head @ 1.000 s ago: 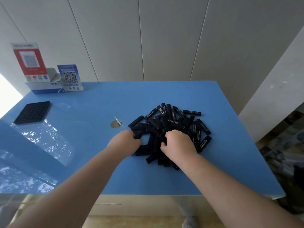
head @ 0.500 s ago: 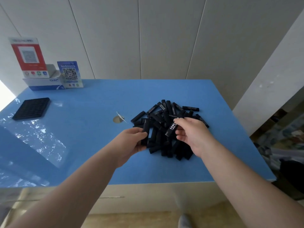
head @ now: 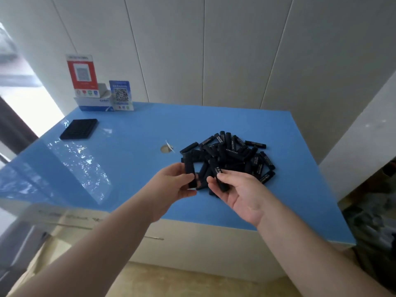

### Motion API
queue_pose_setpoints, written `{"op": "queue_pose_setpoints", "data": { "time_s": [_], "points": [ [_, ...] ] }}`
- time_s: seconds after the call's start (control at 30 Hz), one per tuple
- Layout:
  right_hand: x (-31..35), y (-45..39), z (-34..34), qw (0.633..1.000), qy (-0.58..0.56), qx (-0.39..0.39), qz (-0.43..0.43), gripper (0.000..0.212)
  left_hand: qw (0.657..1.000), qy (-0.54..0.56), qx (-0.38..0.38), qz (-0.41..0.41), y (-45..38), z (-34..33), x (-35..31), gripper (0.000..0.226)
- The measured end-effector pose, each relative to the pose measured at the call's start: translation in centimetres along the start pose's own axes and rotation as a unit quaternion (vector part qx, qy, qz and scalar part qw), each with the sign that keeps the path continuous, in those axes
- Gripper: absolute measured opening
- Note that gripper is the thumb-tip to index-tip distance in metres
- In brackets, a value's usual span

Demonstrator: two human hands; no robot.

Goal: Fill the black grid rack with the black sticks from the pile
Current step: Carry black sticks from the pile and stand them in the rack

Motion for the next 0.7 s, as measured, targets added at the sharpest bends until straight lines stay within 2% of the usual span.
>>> {"op": "queue_pose_setpoints", "data": {
  "time_s": [0.1,0.2,0.37,0.5,0.7],
  "points": [
    [-1.0,0.4,-1.1,0.997,0.068,0.015,-0.013,0.023,0.998,0.019,-0.061,0.024,2.2,1.1,0.7,0.021],
    [-1.9,0.8,-2.5,0.99,0.14,0.012,-0.013,0.011,0.992,0.028,-0.116,0.032,4.5,2.9,1.4,0.015],
    [-4.9,0.9,-6.6,0.975,0.219,0.043,-0.022,0.011,0.979,0.081,-0.187,-0.011,8.2,6.4,0.9,0.019],
    [-7.2,0.1,-10.3,0.967,0.249,0.058,-0.012,0.016,0.971,0.121,-0.202,-0.036,10.1,9.9,0.5,0.026],
    [-10.2,-1.8,-16.7,0.953,0.295,0.062,0.019,0.014,0.967,0.152,-0.197,-0.058,11.8,17.5,0.1,0.019]
  ]
}}
Point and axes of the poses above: each hand's wrist, its own y-axis away from the middle knuckle, its own z-axis out of the back of the hand, x = y × z, the point moved 9 cm from there along -y, towards the middle knuckle, and after that the axes turned 6 degrees about -z, right-handed, at the moved point
